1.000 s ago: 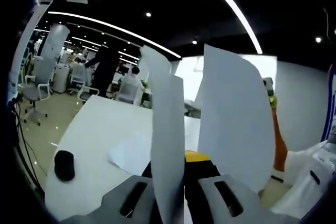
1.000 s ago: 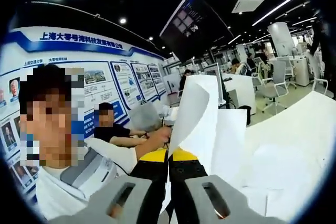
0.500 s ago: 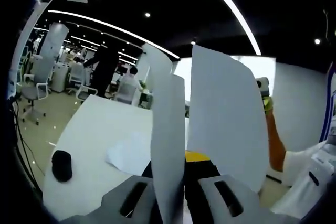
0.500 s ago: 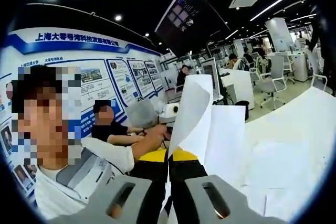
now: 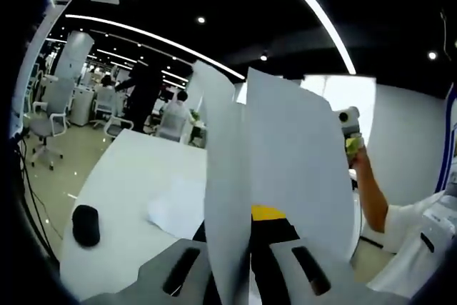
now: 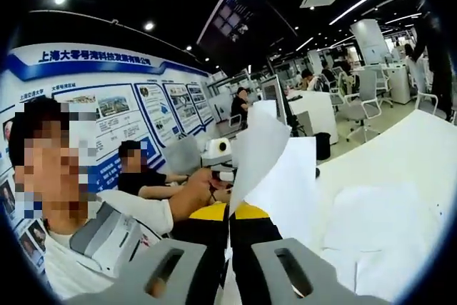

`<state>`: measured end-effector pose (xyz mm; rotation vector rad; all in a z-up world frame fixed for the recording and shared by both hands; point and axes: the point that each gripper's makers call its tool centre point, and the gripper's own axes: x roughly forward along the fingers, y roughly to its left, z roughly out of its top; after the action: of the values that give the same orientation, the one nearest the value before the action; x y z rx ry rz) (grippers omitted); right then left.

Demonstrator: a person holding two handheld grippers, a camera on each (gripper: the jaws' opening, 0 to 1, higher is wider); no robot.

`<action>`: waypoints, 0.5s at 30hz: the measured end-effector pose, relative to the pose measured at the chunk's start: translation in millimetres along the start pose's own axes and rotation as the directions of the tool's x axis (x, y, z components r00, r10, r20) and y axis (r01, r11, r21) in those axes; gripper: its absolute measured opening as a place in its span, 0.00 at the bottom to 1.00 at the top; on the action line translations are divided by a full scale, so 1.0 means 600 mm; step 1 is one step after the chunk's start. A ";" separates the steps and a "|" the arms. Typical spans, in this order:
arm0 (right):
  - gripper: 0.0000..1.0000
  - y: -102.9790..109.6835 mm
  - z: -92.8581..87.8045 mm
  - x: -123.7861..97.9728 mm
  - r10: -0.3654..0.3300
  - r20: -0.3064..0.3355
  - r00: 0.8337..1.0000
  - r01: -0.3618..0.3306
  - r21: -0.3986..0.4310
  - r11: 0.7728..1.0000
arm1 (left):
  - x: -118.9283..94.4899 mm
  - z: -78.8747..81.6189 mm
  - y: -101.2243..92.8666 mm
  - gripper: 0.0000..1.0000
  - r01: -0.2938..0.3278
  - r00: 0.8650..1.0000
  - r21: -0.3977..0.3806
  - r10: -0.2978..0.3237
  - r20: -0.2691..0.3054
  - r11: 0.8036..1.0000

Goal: Organize the stack of printing papers by aligning and flattening the scattered papers on the table

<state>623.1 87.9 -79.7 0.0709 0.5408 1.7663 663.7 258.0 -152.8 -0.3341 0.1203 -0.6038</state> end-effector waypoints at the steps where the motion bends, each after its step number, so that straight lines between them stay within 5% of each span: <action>1: 0.00 -0.001 -0.001 0.000 -0.001 -0.002 1.000 0.001 0.002 1.000 | 0.000 0.000 0.001 0.06 0.000 1.000 0.001 0.000 0.000 1.000; 15: 0.00 -0.077 -0.013 -0.017 -0.167 -0.027 0.986 0.167 -0.021 0.986 | 0.004 -0.002 -0.005 0.06 0.002 1.000 0.002 -0.002 -0.004 1.000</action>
<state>665.4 83.4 -102.7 -0.0126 0.5354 1.6103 663.7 254.1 -153.0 -0.3310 0.1228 -0.6064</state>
